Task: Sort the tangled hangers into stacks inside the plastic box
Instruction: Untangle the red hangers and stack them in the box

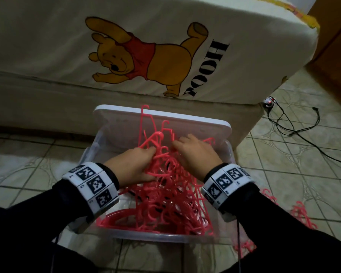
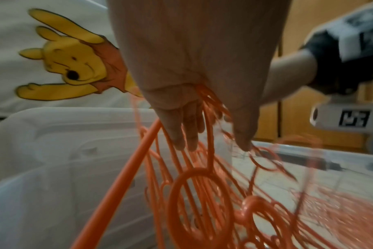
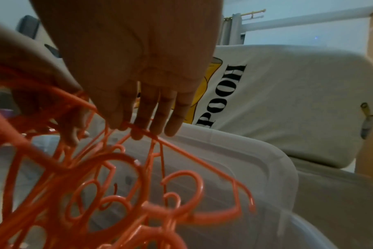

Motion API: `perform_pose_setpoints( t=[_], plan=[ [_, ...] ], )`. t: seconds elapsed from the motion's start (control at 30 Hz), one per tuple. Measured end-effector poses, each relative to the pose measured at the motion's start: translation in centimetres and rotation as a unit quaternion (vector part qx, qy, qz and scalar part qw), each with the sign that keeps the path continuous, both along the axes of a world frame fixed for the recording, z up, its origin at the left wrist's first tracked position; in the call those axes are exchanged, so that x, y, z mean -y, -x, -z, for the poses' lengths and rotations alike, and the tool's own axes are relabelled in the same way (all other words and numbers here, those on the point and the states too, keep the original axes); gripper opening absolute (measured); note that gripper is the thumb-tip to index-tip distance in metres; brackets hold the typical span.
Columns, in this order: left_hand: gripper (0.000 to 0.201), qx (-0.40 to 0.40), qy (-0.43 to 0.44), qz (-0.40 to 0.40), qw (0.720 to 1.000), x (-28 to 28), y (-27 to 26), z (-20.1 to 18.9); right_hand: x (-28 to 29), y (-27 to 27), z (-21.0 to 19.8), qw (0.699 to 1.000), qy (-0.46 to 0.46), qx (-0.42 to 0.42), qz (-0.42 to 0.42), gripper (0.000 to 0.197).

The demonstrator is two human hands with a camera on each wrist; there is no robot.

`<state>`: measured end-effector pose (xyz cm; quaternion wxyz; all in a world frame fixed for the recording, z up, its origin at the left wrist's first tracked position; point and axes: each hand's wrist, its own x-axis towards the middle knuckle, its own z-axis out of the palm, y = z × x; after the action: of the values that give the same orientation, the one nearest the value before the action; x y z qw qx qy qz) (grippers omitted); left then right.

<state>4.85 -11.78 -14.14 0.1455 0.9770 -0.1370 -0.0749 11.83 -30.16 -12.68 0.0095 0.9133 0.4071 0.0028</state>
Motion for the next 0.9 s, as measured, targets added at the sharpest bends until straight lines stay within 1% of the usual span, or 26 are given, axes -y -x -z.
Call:
perform_pose_setpoints(
  t=[0.07, 0.13, 0.17, 0.2, 0.27, 0.37, 0.47, 0.53, 0.57, 0.6, 0.67, 0.7, 0.77, 0.9],
  plan=[
    [0.048, -0.023, 0.026, -0.014, 0.999, -0.4, 0.0, -0.4, -0.1, -0.4, 0.1, 1.000, 0.003, -0.024, 0.014, 0.021],
    [0.038, -0.047, 0.090, -0.058, 0.993, -0.9, -0.3, -0.8, 0.1, -0.8, 0.2, 0.999, 0.014, -0.042, 0.025, 0.020],
    [0.032, -0.049, 0.117, -0.084, 0.988, -1.1, -0.5, -0.9, 0.3, -1.0, 0.2, 0.998, 0.016, -0.052, 0.028, 0.020],
    [0.030, -0.045, 0.131, -0.104, 0.985, -1.4, -0.8, -1.1, 0.6, -1.1, 0.2, 0.997, 0.017, -0.061, 0.032, 0.019],
    [0.032, -0.025, 0.116, -0.110, 0.987, -2.0, -1.2, -1.4, 1.0, -1.3, 0.1, 0.997, 0.013, -0.073, 0.035, 0.019],
    [0.033, -0.010, 0.055, -0.103, 0.993, -2.4, -1.1, -1.9, 1.3, -1.5, -0.2, 0.997, 0.009, -0.066, 0.027, 0.018],
    [0.046, 0.016, -0.027, -0.130, 0.991, -2.4, -0.9, -2.3, 1.6, -1.8, -0.5, 0.997, 0.009, -0.077, 0.030, 0.017],
    [0.063, 0.015, -0.066, -0.159, 0.985, -2.6, -1.0, -2.7, 2.1, -2.0, -0.9, 0.995, -0.002, -0.088, 0.050, 0.015],
    [0.072, 0.001, -0.060, -0.173, 0.983, -2.7, -1.1, -2.7, 2.3, -2.2, -1.0, 0.994, -0.011, -0.090, 0.060, 0.014],
    [0.078, -0.018, -0.033, -0.185, 0.982, -2.9, -1.3, -2.7, 2.5, -2.3, -1.3, 0.993, -0.020, -0.090, 0.071, 0.014],
    [0.085, -0.057, 0.044, -0.203, 0.977, -3.1, -1.5, -2.5, 3.0, -2.7, -1.8, 0.991, -0.046, -0.090, 0.093, 0.014],
    [0.086, -0.065, 0.068, -0.206, 0.974, -3.2, -1.6, -2.4, 3.3, -3.0, -2.0, 0.989, -0.062, -0.086, 0.102, 0.014],
    [0.080, -0.055, 0.072, -0.200, 0.976, -3.2, -1.7, -2.2, 3.9, -3.3, -2.5, 0.986, -0.091, -0.071, 0.120, 0.014],
    [0.046, -0.011, 0.013, -0.161, 0.987, -3.0, -1.9, -2.0, 4.4, -3.3, -2.9, 0.982, -0.137, -0.027, 0.127, 0.013]
  ],
)
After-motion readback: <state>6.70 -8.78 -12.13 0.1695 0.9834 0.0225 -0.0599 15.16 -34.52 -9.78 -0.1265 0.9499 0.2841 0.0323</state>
